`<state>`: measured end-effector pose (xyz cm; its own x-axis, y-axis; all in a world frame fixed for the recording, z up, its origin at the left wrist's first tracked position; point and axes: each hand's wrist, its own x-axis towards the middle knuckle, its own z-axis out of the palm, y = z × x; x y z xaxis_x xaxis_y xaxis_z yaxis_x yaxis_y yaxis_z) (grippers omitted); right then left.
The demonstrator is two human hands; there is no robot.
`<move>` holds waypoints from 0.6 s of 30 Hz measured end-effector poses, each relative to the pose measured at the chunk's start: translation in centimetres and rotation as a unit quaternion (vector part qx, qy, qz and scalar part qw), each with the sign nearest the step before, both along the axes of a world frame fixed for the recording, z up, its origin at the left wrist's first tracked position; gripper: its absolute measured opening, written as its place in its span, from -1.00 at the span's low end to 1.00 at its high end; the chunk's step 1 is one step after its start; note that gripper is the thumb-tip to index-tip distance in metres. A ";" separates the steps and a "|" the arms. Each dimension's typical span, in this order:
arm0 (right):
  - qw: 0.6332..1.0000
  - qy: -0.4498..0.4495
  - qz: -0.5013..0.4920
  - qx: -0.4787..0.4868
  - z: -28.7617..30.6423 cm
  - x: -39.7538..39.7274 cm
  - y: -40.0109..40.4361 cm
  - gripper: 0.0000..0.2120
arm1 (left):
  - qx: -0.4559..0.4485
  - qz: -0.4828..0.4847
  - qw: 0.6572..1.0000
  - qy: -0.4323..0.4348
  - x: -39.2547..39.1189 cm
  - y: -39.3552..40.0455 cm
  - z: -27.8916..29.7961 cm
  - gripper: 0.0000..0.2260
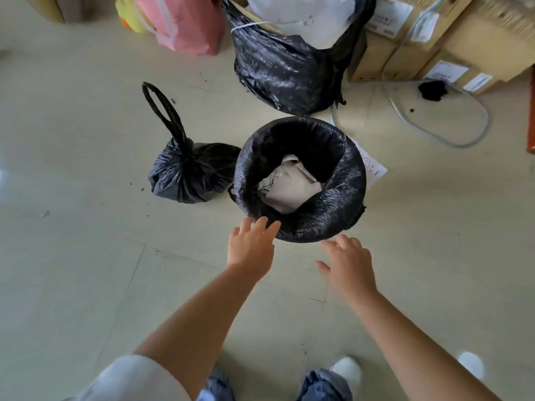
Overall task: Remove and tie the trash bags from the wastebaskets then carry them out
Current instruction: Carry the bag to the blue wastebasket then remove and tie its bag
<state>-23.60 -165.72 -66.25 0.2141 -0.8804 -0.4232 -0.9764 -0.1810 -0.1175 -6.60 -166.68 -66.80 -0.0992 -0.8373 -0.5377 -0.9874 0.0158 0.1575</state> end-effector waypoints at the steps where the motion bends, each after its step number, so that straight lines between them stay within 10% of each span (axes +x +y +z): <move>1: 1.000 0.000 0.010 -0.019 -1.4 -0.1 0.1 -0.51 | -0.008 0.009 1.000 0.009 0.2 0.1 -1.0 -0.54; 9: 0.987 -0.037 0.153 -0.038 -8.7 -0.2 -4.4 -0.70 | -0.326 -0.084 0.931 0.139 3.3 -4.2 -9.0 -0.71; 12: 0.971 -0.072 0.201 0.109 -8.4 0.4 -7.1 -0.70 | -0.347 -0.024 0.924 0.157 3.5 -7.0 -9.8 -0.65; 18: 0.973 -0.105 0.172 0.111 -8.2 0.2 -9.0 -0.87 | -0.289 -0.021 0.942 0.168 3.2 -9.4 -10.8 -0.76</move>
<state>-23.41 -174.67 -74.48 0.5815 -0.6332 -0.5108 -0.8134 -0.4395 -0.3810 -3.39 -176.12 -77.61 -0.2216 -0.9723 0.0747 -0.8803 0.2324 0.4136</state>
